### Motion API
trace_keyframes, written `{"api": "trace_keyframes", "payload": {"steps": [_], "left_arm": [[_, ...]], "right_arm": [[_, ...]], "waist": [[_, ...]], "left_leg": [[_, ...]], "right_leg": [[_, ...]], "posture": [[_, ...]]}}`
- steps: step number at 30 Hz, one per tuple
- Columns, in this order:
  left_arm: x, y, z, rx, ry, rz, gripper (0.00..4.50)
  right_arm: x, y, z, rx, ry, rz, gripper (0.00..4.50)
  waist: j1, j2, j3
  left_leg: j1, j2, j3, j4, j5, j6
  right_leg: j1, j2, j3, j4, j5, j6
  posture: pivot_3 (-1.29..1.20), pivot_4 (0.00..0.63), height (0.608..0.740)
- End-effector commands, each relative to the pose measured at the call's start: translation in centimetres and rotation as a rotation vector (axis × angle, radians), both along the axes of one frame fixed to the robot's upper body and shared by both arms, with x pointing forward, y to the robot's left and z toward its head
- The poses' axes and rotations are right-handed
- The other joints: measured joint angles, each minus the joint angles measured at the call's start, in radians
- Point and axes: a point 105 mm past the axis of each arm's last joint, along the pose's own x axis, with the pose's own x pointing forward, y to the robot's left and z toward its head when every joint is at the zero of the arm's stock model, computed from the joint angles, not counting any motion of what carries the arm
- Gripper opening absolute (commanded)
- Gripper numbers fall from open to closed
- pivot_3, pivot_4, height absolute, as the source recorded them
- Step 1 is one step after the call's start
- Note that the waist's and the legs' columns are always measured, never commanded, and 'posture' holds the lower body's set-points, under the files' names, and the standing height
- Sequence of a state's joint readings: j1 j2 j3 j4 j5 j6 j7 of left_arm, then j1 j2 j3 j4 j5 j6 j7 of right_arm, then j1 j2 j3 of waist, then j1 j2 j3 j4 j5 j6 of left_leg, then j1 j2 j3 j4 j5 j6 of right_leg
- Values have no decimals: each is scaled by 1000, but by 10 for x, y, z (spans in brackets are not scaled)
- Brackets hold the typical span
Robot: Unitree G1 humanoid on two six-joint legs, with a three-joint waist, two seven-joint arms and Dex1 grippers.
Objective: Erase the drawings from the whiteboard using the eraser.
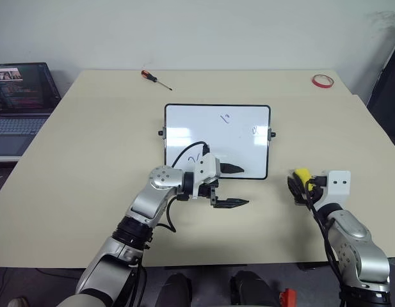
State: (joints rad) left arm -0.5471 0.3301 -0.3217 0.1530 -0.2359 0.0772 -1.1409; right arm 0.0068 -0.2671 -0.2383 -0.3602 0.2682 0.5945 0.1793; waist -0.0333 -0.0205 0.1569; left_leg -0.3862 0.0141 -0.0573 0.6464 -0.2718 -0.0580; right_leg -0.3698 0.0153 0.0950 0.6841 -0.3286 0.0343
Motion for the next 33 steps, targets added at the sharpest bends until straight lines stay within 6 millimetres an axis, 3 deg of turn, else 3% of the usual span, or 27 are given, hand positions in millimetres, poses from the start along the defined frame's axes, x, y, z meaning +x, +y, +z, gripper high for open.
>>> {"api": "trace_keyframes", "payload": {"steps": [1, 33], "left_arm": [[-2, -2, 11, -29, -48, -1, 4500], [-1, 2, 18, -38, -64, 31, 4500]], "right_arm": [[-1, 0, 26, -4, -89, 8, 4413], [19, -5, 11, 26, -41, 25, 4413]], "waist": [[0, 0, 0], [0, 0, 0]], "left_leg": [[0, 0, 0, 0, 0, 0], [0, 0, -1, 0, 0, 0]], "right_leg": [[0, 0, 0, 0, 0, 0], [0, 0, 0, 1, 0, 0]], "posture": [[0, 150, 740], [0, 150, 740]]}}
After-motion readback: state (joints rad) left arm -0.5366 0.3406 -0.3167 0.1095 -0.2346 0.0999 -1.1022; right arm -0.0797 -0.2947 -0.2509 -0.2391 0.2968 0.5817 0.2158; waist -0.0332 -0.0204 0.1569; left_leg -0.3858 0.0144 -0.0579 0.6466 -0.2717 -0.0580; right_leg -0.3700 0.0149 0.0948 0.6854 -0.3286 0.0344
